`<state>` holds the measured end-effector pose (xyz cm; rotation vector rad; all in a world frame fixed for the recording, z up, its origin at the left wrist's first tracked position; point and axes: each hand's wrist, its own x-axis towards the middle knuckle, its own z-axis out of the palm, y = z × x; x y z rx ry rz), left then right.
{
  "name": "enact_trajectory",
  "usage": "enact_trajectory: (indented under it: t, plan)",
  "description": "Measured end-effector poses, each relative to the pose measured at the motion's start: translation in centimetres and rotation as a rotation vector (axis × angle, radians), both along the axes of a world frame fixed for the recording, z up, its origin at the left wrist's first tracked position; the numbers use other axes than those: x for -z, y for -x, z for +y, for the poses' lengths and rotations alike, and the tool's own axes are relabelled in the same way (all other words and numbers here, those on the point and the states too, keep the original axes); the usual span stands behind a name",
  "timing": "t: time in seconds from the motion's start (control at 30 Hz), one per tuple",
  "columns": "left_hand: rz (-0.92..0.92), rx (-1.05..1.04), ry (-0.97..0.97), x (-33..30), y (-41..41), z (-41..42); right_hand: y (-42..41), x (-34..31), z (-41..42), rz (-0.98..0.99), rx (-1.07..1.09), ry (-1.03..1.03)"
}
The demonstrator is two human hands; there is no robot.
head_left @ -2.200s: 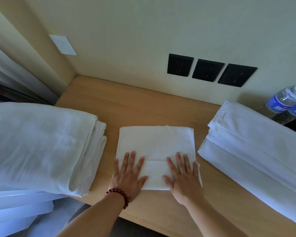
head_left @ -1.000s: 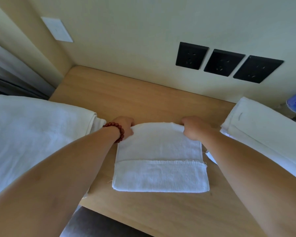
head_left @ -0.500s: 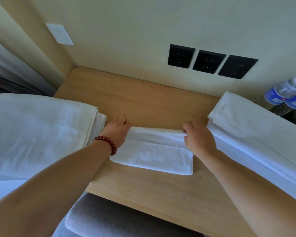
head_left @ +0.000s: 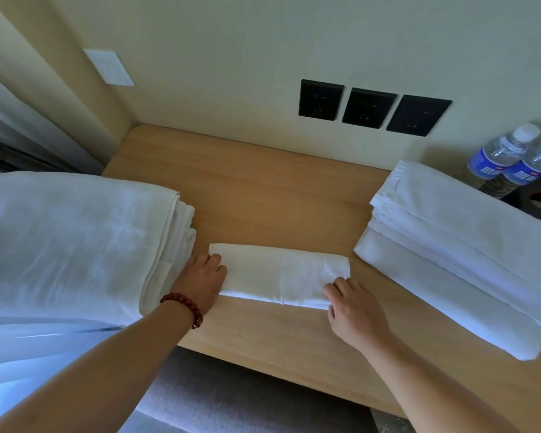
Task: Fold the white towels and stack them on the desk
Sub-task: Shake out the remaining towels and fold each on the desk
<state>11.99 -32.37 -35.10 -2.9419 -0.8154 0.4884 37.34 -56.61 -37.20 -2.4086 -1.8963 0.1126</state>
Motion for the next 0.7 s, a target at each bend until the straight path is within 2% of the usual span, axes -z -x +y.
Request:
enact_trajectory:
  t: [0.13,0.23,0.33,0.43,0.6,0.7]
  plan:
    - [0.007,-0.027,-0.024,-1.0,-0.3,-0.8,0.8,-0.2,-0.9,0.012,-0.003,0.073]
    - [-0.101,0.035,-0.039,-1.7,-0.8,-1.6,1.3,-0.6,0.1,0.004,0.045,-0.006]
    - [-0.213,0.007,-0.02,-2.2,-1.8,-2.0,1.9,-0.7,2.8,0.049,0.078,-0.075]
    - [-0.275,0.028,0.02,-2.5,-3.3,-2.6,2.8,-0.4,6.0,0.082,0.092,-0.027]
    - [-0.118,-0.159,0.115,-0.7,-5.7,-4.2,4.8,1.1,9.2,0.167,0.127,0.125]
    - [-0.008,-0.184,0.143,1.4,-5.7,-4.2,5.1,3.0,8.5,0.186,0.17,0.172]
